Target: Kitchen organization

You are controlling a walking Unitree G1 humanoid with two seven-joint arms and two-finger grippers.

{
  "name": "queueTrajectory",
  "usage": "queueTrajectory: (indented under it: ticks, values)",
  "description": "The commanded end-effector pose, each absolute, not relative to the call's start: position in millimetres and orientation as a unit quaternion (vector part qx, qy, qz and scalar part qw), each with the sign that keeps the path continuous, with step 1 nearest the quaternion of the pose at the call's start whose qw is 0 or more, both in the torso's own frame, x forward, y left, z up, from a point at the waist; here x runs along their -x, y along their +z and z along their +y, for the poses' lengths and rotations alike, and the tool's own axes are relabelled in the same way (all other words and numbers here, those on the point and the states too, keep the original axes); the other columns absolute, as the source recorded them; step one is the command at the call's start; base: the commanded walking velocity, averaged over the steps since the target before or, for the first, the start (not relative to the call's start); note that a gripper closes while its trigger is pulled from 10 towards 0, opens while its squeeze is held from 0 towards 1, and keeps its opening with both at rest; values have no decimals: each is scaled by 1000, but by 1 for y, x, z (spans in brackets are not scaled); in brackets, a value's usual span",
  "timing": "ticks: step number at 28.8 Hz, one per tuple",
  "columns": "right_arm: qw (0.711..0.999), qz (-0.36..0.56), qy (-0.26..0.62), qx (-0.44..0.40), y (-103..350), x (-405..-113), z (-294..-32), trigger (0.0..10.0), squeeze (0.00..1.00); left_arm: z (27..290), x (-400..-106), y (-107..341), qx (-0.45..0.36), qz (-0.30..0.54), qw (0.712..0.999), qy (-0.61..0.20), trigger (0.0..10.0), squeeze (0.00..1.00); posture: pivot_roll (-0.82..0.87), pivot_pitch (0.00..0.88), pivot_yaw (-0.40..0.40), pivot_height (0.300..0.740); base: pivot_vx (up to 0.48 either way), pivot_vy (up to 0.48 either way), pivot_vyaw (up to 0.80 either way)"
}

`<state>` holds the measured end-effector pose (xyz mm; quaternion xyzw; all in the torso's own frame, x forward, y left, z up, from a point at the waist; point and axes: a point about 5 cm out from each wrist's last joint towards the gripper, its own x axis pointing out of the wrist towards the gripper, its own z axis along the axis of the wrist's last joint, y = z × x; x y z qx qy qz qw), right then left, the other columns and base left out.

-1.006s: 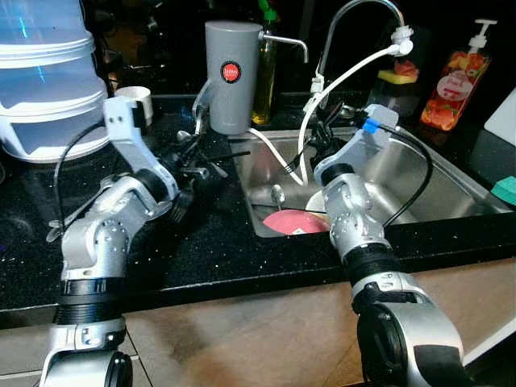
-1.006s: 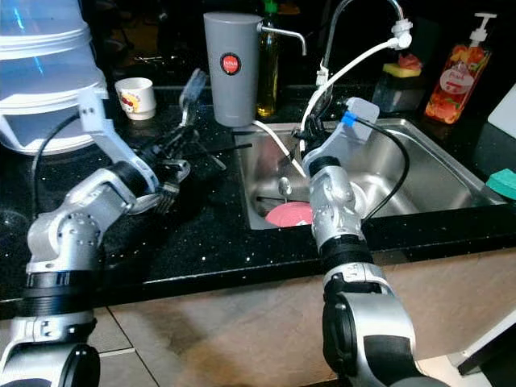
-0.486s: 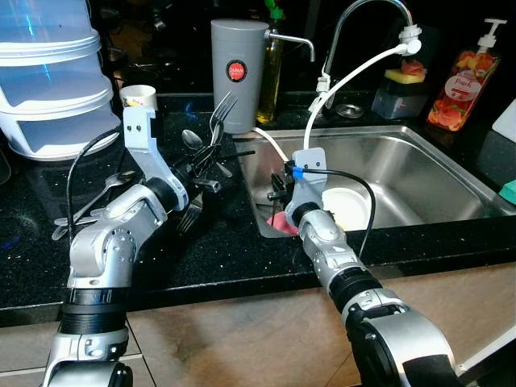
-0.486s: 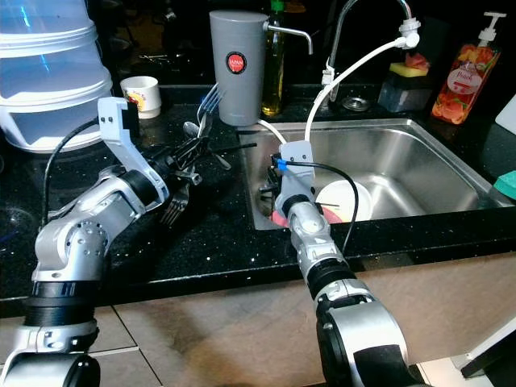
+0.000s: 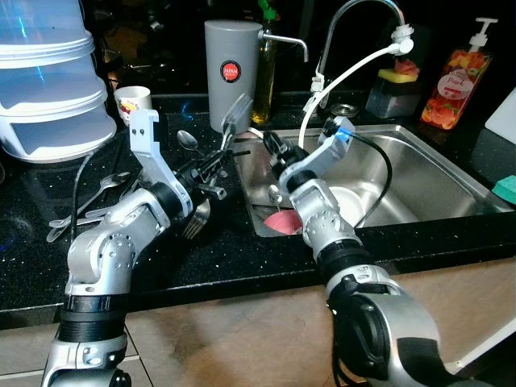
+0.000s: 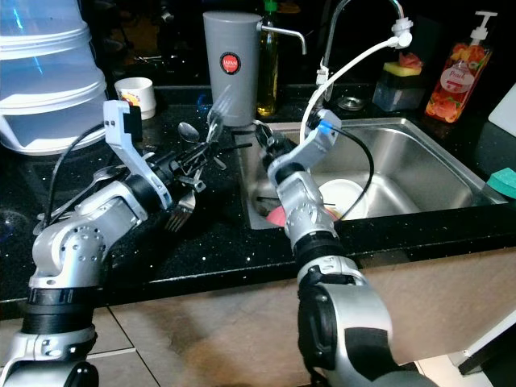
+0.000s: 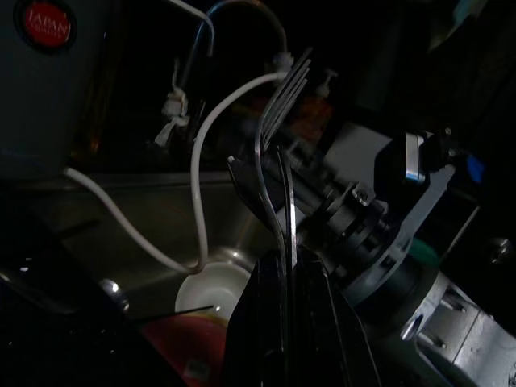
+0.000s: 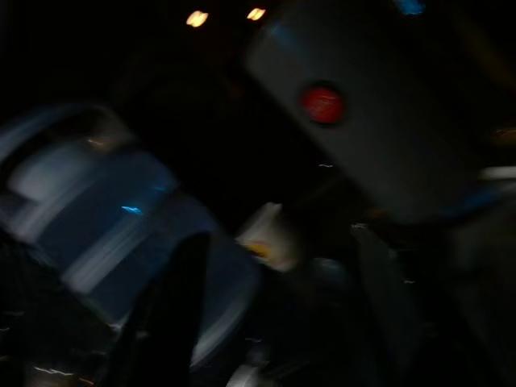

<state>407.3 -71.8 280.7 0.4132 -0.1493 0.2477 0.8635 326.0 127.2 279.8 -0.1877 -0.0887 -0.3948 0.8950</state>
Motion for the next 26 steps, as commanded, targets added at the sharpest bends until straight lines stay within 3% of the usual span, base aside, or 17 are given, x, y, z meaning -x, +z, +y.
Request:
queueTrajectory:
  ticks: [1,2,3,11,26]
  values:
    - [845,-151,267,-438,286,-404,-69,10000,902,128,-323,280,209,-92,887,-401,0,0,84,51,4,740,0,0,0]
    - [845,-151,267,-438,286,-404,-69,10000,902,128,-323,280,209,-92,887,-401,0,0,84,51,4,740,0,0,0]
    - [829,-152,284,-457,288,-402,-68,10000,0,129,-323,281,222,-95,884,-401,0,0,81,45,7,740,0,0,0]
    - [771,-146,387,-485,297,-383,-53,10000,0,125,-319,279,244,-85,873,-415,0,0,79,35,5,740,0,0,0]
    - [789,-103,413,-443,285,-374,-42,10000,0,117,-315,277,255,-71,861,-435,0,0,77,35,6,740,0,0,0]
